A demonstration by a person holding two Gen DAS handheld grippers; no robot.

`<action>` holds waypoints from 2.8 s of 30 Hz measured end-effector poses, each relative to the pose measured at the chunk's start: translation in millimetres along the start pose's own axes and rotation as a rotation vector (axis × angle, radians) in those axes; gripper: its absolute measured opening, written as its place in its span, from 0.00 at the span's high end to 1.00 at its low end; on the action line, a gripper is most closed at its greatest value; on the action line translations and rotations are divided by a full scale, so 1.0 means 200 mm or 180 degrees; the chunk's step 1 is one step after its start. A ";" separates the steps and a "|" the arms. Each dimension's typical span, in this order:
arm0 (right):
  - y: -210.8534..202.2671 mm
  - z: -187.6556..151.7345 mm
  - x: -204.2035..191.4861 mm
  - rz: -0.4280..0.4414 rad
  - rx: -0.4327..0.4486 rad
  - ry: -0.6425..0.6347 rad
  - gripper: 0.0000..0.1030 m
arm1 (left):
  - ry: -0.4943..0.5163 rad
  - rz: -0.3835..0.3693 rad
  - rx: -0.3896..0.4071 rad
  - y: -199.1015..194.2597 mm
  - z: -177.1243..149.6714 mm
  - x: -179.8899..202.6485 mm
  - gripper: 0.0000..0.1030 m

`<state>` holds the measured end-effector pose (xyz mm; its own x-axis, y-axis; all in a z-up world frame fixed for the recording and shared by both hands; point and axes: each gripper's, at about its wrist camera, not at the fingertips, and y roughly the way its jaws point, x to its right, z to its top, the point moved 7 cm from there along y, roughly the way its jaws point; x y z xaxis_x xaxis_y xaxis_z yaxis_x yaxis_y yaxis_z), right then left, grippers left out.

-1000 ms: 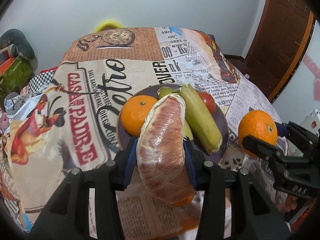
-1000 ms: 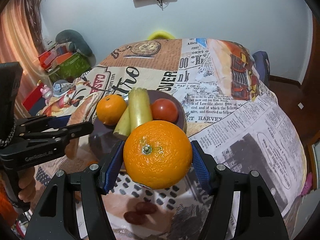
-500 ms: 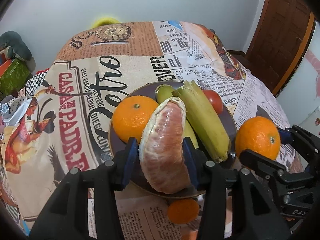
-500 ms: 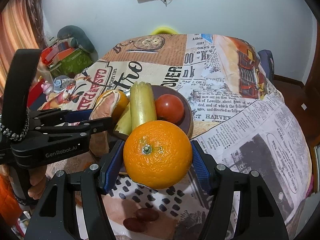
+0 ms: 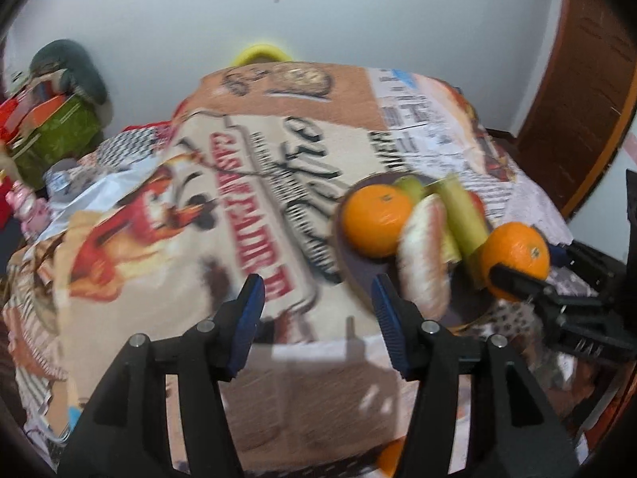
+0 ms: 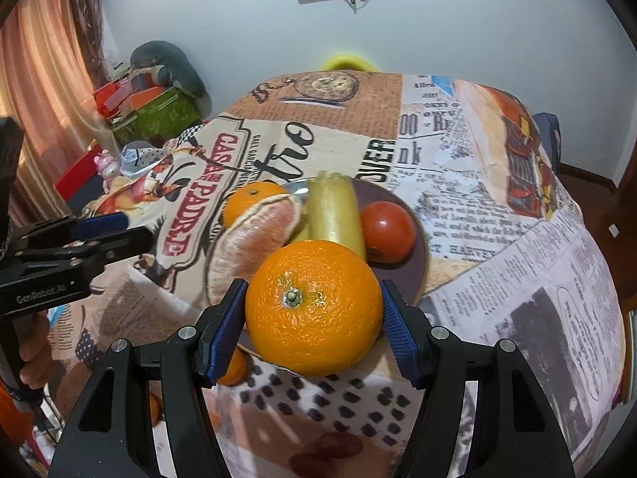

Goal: Organize fruits
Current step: 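Place the grapefruit on the plate with left tool while right places the orange, then grasp a small mandarin with left gripper while right gripper grasps a red grape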

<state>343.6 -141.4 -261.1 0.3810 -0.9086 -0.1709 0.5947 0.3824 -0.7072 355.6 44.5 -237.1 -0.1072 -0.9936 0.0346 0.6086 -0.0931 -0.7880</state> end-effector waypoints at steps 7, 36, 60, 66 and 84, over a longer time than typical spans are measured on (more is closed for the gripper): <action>0.11 -0.01 -0.08 -0.0011 -0.0106 -0.0125 0.39 | -0.0229 0.0029 -0.0164 0.02 -0.13 -0.15 0.46; 0.11 -0.02 -0.04 0.0079 -0.0271 0.0006 0.37 | -0.0178 -0.0131 -0.0165 0.00 -0.12 -0.01 0.46; -0.29 -0.29 0.07 -0.0265 -0.0179 0.0014 0.33 | 0.0216 -0.0377 -0.0263 -0.14 -0.26 0.37 0.31; -0.22 -0.41 0.08 -0.0239 -0.0326 0.0082 0.33 | 0.0252 -0.0412 -0.0423 -0.04 -0.32 0.43 0.31; -0.11 -0.50 0.04 0.0064 -0.0518 0.0180 0.69 | 0.0294 -0.0420 -0.0584 0.18 -0.33 0.52 0.45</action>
<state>262.9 -173.4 -316.3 0.3487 -0.9108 -0.2211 0.4631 0.3725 -0.8042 313.3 -57.5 -302.1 -0.2530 -0.9628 0.0950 0.4324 -0.2004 -0.8791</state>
